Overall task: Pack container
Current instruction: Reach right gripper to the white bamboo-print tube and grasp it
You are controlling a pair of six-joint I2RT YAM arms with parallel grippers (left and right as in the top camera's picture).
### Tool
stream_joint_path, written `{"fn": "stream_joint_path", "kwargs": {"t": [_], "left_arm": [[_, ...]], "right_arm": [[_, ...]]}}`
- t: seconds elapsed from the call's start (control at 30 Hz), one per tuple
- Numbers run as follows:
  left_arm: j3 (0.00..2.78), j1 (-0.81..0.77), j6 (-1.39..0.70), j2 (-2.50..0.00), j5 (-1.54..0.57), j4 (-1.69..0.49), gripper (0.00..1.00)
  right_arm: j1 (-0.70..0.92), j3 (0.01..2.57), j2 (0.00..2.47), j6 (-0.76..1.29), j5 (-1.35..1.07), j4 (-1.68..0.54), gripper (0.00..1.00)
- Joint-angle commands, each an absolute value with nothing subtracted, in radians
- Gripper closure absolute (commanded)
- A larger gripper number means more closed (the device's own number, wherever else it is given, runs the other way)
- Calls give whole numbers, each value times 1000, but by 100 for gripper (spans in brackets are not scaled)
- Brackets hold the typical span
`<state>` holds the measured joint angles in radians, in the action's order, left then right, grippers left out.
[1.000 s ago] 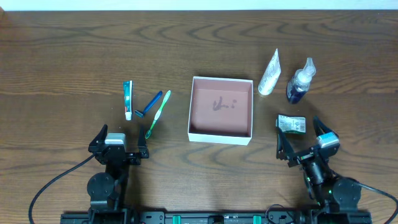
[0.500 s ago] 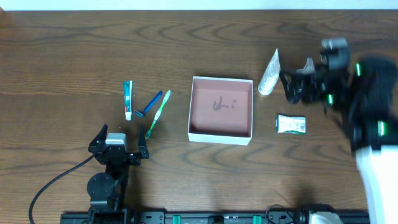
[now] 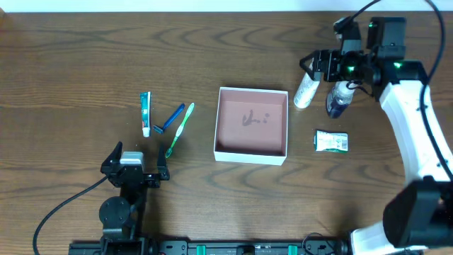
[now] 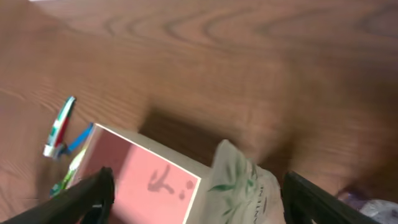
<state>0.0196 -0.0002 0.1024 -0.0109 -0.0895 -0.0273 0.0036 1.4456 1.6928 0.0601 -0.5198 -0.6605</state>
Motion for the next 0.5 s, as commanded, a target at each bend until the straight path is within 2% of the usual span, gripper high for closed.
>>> {"fn": "stream_joint_path", "kwargs": {"t": [0.0, 0.23, 0.47], "left_arm": [[4, 6, 108, -6, -97, -64, 2], [4, 6, 108, -6, -97, -64, 2], [4, 6, 108, -6, -97, -64, 2]], "right_arm": [[34, 1466, 1702, 54, -471, -673, 21], [160, 1466, 1702, 54, -98, -723, 34], [245, 1466, 1702, 82, 105, -730, 51]]}}
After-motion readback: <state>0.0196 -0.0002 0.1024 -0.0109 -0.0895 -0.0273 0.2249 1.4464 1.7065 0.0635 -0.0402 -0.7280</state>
